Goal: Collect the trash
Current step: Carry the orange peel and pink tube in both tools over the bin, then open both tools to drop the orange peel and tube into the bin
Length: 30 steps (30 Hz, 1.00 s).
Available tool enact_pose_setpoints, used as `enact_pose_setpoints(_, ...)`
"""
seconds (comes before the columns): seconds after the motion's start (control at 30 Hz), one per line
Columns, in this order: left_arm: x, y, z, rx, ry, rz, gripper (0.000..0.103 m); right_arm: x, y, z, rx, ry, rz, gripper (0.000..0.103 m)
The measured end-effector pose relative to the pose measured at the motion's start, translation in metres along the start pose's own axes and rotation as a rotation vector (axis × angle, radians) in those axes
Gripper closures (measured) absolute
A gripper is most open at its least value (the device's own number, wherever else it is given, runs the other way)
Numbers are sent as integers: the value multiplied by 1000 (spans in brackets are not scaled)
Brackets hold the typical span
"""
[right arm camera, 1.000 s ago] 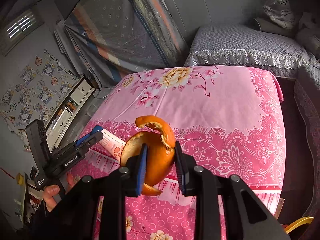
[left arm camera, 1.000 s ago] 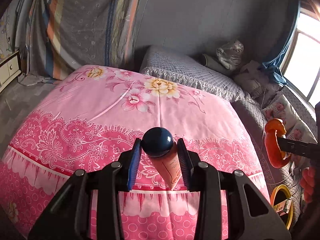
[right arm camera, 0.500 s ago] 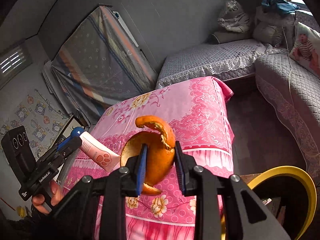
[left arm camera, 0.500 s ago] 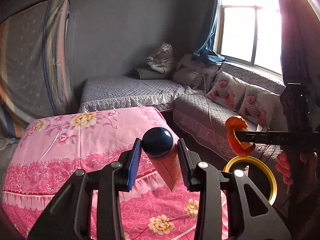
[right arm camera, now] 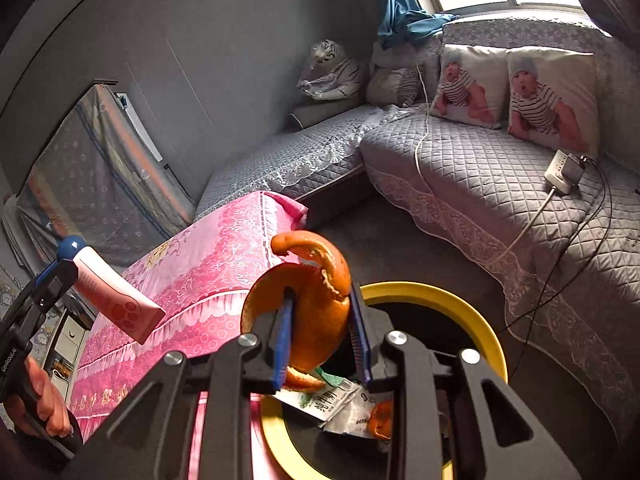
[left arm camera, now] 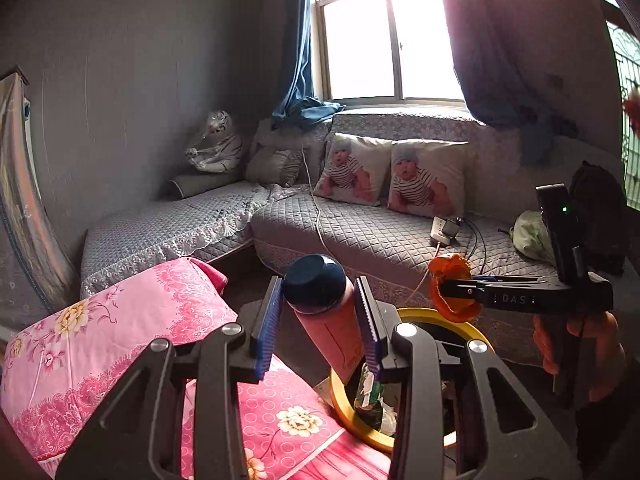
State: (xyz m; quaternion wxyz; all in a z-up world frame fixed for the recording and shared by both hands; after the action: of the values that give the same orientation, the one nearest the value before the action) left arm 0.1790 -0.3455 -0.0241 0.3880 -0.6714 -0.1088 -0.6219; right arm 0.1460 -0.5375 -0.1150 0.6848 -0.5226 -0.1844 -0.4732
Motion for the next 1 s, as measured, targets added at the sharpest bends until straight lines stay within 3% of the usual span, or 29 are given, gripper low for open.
enact_pose_setpoints(0.23, -4, 36, -36, -40, 20, 34, 69, -22, 0, -43, -39, 68, 15, 78)
enact_pose_setpoints(0.47, -20, 74, -41, -99, -47, 105, 68, -35, 20, -63, -57, 106, 65, 77)
enact_pose_setpoints(0.53, -26, 85, -40, -130, -82, 140, 68, -37, 25, -68, -88, 119, 79, 72)
enact_pose_setpoints(0.57, -29, 88, -37, -140, -107, 149, 67, -38, 27, -72, -101, 131, 84, 70)
enact_pose_setpoints(0.63, -32, 88, -26, -142, -150, 153, 55, -38, 28, -77, -111, 145, 91, 66)
enact_pose_setpoints(0.67, -32, 86, -18, -130, -174, 144, 41, -36, 26, -79, -123, 150, 89, 62)
enact_pose_setpoints(0.7, -31, 84, -9, -114, -193, 133, 35, -34, 24, -80, -135, 150, 82, 55)
enact_pose_setpoints(0.8, -27, 66, 21, -72, -219, 90, 28, -24, 17, -76, -161, 125, 65, 52)
enact_pose_setpoints(0.87, -23, 48, 47, -4, -227, 46, 8, -18, 12, -71, -204, 105, 48, 43)
enact_pose_setpoints(0.93, -20, 26, 69, 59, -213, 2, 8, -13, 10, -63, -225, 89, 30, 26)
enact_pose_setpoints(1.0, -18, 3, 92, 164, -176, -31, 8, -8, 9, -52, -255, 66, 14, 19)
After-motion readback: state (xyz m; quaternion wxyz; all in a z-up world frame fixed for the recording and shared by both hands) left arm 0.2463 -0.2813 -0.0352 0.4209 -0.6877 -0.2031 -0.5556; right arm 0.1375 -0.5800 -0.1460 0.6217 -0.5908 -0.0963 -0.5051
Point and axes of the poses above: each gripper's, at about its wrist camera, not at the fingertips, and y roughly the way its jaws point, z to its left, x to its top, the point moved 10 cm from there along y, roughly the way its jaws point, and after that the axes turned 1 degree about -z, right-handed, at the moved point
